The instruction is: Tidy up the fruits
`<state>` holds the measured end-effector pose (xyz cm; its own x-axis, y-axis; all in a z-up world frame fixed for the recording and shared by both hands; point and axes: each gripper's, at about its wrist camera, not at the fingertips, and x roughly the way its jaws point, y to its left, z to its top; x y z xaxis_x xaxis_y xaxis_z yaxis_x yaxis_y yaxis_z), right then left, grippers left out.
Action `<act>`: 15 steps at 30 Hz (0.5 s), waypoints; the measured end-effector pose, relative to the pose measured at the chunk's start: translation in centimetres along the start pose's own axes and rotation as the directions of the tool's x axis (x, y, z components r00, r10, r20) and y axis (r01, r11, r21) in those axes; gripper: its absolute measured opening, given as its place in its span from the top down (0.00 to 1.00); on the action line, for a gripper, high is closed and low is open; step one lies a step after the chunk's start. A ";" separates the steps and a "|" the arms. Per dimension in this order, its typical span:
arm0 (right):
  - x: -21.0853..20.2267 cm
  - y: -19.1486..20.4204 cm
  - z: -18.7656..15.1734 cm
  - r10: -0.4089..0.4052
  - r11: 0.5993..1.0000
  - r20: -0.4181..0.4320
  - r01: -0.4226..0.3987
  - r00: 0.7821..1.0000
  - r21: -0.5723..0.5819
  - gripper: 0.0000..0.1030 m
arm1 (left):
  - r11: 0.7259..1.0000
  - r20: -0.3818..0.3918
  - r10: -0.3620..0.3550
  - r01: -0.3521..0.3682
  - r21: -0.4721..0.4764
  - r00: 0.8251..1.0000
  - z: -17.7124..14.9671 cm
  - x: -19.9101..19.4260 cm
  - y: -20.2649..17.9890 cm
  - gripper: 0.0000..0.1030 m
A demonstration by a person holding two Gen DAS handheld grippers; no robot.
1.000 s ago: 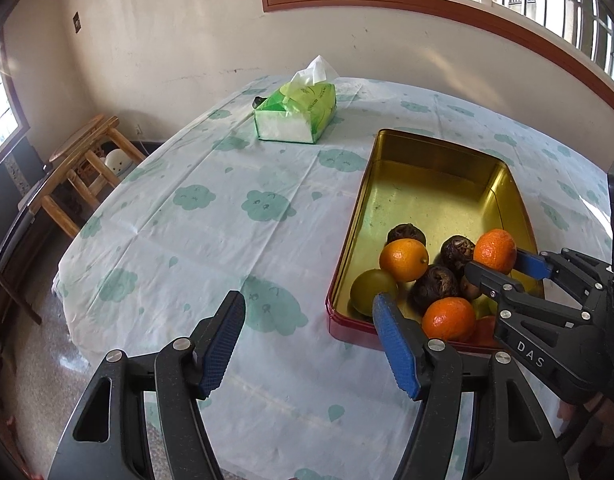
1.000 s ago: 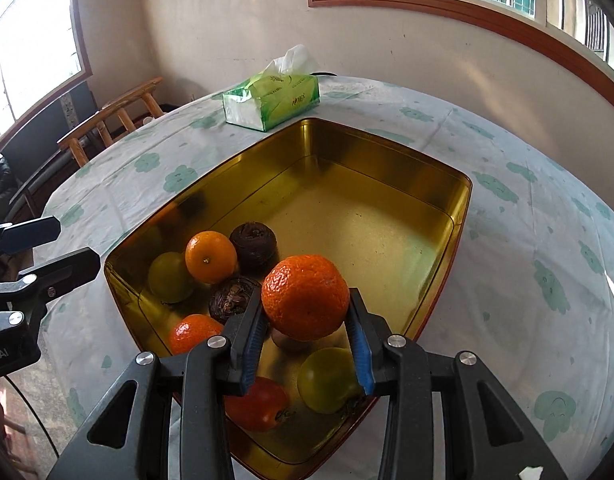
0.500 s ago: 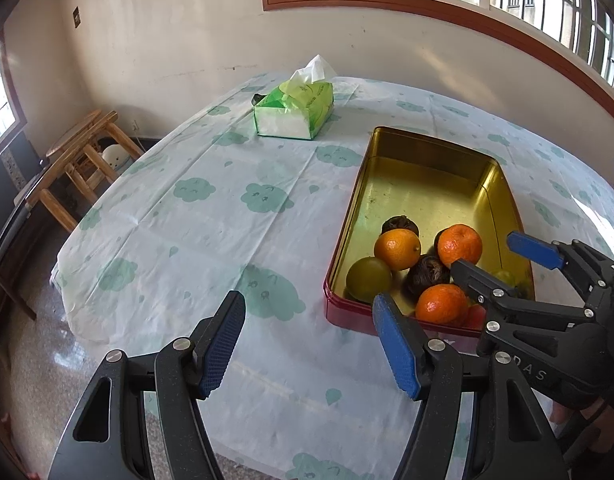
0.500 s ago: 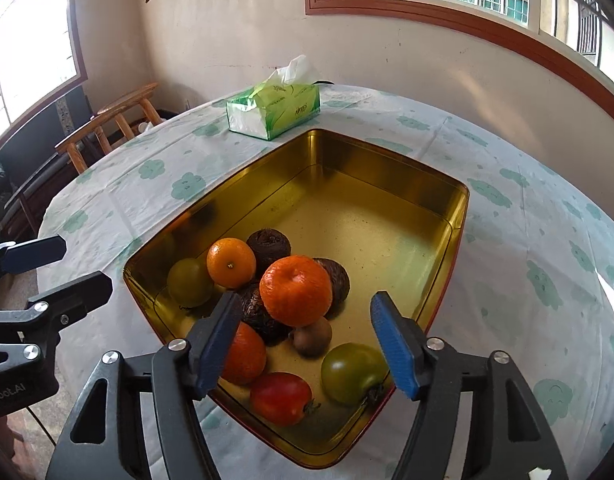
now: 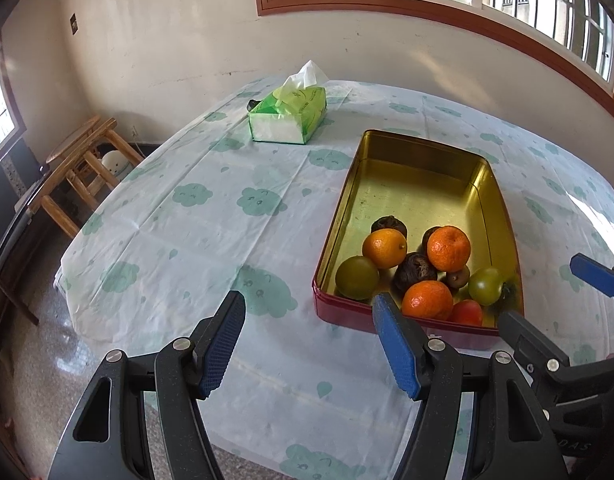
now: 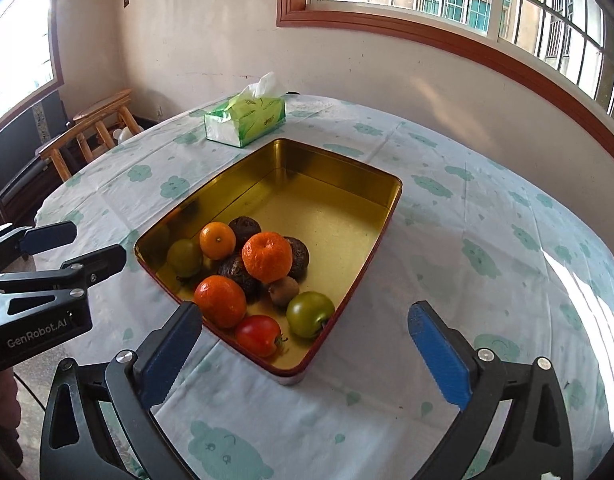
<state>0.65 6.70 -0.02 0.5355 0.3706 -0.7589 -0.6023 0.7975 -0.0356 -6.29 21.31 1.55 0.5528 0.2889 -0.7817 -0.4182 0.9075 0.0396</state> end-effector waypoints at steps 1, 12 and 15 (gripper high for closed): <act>0.1 0.0 -0.1 0.004 1.000 -0.011 -0.004 1.000 0.012 0.01 | 1.000 -0.001 -0.004 0.004 0.001 1.000 0.0 0.0 -0.2 0.35; 0.8 0.5 -1.4 -0.037 0.999 -0.055 0.037 0.998 -0.005 0.01 | 1.000 -0.019 0.002 -0.002 0.019 1.000 -0.1 0.3 -1.3 0.35; 1.1 0.2 -1.5 -0.023 1.000 -0.071 0.024 0.997 0.015 0.01 | 1.000 -0.022 0.003 -0.003 0.027 1.000 -0.1 0.3 -1.5 0.35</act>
<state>0.21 6.53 -1.84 0.5057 0.3172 -0.8023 -0.5802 0.8132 -0.0442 -5.55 20.00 1.19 0.5358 0.2852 -0.7947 -0.3998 0.9147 0.0588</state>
